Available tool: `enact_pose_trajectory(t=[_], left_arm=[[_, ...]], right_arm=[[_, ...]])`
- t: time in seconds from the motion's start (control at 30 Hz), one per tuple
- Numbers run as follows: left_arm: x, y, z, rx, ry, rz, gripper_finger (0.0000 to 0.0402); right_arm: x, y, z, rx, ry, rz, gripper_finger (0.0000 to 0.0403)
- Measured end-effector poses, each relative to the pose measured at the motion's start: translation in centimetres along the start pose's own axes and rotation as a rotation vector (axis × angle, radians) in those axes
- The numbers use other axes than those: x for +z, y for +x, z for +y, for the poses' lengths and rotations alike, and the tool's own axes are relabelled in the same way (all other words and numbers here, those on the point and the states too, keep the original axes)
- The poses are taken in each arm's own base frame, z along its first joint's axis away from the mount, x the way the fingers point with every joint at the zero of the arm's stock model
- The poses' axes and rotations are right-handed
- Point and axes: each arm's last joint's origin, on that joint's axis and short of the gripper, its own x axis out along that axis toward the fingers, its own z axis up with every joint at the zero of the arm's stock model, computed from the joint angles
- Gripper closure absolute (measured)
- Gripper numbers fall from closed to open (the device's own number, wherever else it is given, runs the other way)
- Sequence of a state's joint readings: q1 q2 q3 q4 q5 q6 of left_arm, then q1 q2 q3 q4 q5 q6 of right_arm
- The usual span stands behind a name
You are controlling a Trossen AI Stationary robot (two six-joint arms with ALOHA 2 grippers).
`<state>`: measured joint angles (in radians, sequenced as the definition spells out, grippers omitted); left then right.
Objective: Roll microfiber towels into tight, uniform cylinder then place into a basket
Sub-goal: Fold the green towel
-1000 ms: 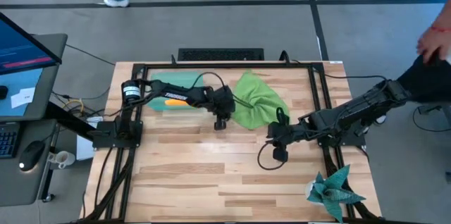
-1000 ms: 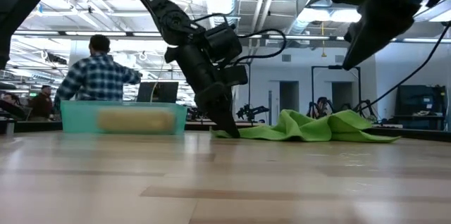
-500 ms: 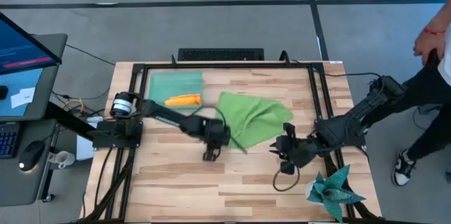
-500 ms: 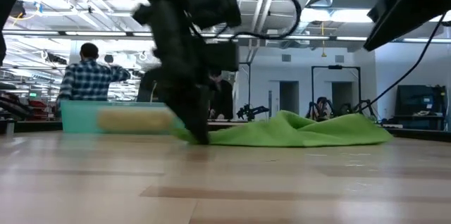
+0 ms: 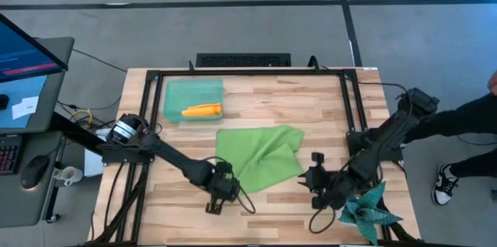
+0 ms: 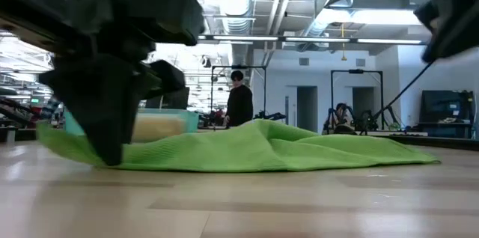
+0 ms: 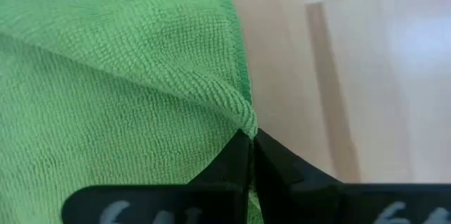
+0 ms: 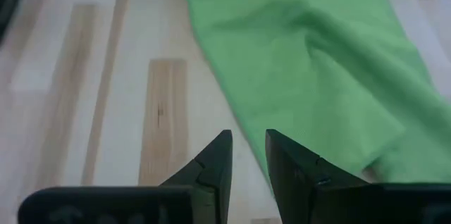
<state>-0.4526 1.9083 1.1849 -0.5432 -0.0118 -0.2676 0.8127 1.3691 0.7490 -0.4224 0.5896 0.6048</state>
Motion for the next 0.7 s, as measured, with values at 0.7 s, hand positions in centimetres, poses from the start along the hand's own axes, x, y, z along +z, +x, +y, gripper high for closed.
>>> enact_pose_trajectory(t=[0.7], left_arm=[[-0.7,-0.3,-2.5,-0.001,-0.051,0.000,0.0400]], right_arm=[[-1.2,7.2,0.6,-0.063,-0.025,0.176,0.0296]])
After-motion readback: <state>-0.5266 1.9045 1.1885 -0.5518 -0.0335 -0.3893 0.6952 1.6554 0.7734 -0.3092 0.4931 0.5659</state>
